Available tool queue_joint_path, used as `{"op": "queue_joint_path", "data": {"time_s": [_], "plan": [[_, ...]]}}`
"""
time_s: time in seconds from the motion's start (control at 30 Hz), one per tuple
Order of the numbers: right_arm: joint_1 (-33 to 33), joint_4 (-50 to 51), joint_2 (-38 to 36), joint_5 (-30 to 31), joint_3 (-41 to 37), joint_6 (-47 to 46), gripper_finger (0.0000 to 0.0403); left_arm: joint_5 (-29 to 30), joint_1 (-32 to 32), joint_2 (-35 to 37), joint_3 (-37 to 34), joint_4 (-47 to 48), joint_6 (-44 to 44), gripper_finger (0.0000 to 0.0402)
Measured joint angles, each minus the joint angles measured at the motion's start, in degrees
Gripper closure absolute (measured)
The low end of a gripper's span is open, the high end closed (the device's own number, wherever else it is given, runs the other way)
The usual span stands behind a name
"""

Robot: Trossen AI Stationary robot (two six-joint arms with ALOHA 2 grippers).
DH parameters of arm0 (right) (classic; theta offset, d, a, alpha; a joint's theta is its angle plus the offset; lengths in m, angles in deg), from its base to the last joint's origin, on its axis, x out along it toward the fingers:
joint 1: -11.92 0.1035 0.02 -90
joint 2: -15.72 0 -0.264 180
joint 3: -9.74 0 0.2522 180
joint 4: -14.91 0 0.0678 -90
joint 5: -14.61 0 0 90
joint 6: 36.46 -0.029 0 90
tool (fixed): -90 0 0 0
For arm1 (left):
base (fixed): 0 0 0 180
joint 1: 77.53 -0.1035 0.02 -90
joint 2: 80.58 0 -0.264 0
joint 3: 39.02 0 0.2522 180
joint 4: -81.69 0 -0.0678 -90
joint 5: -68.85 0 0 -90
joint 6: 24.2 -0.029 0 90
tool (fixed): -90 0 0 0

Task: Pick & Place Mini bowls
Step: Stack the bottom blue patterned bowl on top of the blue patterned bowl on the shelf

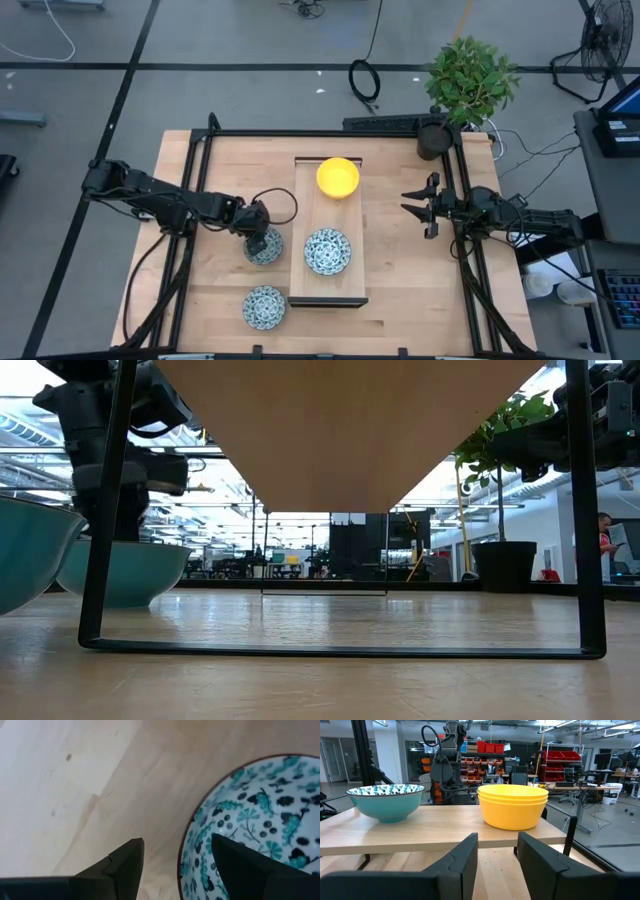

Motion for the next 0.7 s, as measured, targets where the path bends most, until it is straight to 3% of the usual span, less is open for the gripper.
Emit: {"op": "queue_joint_path", "data": {"time_s": [0.23, 0.7], "plan": [[0.0, 0.0, 0.0, 0.0, 0.0, 0.0, 0.0277, -3.7, 0.0, 0.0, 0.0, 0.1, 4.0, 0.0165], [0.0, 0.0, 0.0, 0.0, 0.0, 0.0, 0.0277, -5.6, 0.0, 0.0, 0.0, 0.5, 25.3, 0.0165]]}}
